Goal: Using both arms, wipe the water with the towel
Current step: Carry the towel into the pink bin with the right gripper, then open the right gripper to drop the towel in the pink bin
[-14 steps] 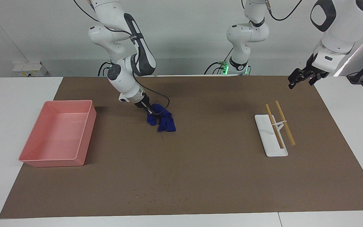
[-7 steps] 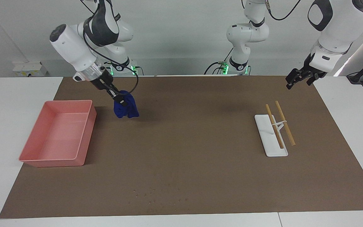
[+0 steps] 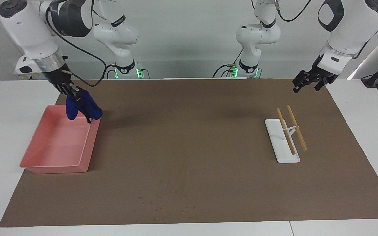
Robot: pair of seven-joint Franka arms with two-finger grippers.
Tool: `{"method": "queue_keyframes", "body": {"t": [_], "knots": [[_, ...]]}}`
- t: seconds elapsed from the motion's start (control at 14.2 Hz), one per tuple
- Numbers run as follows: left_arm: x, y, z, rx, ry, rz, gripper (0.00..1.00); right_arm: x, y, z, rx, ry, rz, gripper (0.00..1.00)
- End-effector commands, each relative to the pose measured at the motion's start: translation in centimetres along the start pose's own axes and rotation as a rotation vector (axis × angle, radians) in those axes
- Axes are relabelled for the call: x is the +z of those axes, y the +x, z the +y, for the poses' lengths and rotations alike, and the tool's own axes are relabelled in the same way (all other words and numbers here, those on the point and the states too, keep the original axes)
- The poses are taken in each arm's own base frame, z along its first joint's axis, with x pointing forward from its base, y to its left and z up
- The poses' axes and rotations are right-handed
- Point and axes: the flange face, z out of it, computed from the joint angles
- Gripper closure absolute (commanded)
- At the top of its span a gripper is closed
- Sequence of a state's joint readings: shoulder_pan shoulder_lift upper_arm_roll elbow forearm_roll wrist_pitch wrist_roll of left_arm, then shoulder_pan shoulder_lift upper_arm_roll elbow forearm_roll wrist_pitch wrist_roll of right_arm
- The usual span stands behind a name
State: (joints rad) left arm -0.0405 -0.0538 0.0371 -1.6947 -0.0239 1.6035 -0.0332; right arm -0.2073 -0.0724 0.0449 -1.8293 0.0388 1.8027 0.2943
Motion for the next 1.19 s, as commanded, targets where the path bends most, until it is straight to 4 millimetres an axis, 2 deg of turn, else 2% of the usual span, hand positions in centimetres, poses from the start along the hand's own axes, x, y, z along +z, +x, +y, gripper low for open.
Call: {"method": "queue_keyframes", "body": {"t": [0.0, 0.14, 0.28, 0.42, 0.7, 0.77, 0.84, 0.91, 0.98, 1.12], "knots": [[-0.6, -0.2, 0.1, 0.030, -0.012, 0.023, 0.00, 1.3, 2.4, 4.0, -0.154, -0.053, -0.001, 1.00], [-0.5, -0.2, 0.1, 0.030, -0.011, 0.020, 0.00, 3.6, 2.4, 5.8, -0.236, -0.062, -0.002, 1.00], [-0.5, -0.2, 0.6, 0.037, -0.011, 0.020, 0.00, 6.4, 2.2, 8.0, -0.222, -0.065, -0.017, 1.00], [-0.4, -0.2, 0.6, 0.037, -0.011, 0.018, 0.00, 9.9, 2.4, 8.9, -0.261, -0.062, -0.066, 1.00], [-0.5, -0.3, 1.0, 0.042, -0.011, 0.021, 0.00, 14.1, 0.8, 11.3, -0.230, -0.062, -0.145, 1.00], [-0.6, -0.3, 1.4, 0.045, -0.011, 0.024, 0.00, 14.3, 0.5, 11.2, -0.227, -0.062, -0.151, 0.82], [-0.5, -0.2, 1.4, 0.042, -0.011, 0.024, 0.00, 14.3, 0.5, 11.2, -0.220, -0.062, -0.152, 0.54], [-0.6, -0.2, 1.5, 0.043, -0.011, 0.026, 0.00, 14.2, 0.6, 11.0, -0.223, -0.062, -0.149, 0.20], [-0.6, -0.2, 1.5, 0.044, -0.011, 0.026, 0.00, 13.9, 0.7, 10.7, -0.228, -0.060, -0.143, 0.00], [-0.5, -0.2, 1.6, 0.047, -0.011, 0.024, 0.00, 12.5, 1.0, 9.1, -0.255, -0.061, -0.114, 0.00]]}}
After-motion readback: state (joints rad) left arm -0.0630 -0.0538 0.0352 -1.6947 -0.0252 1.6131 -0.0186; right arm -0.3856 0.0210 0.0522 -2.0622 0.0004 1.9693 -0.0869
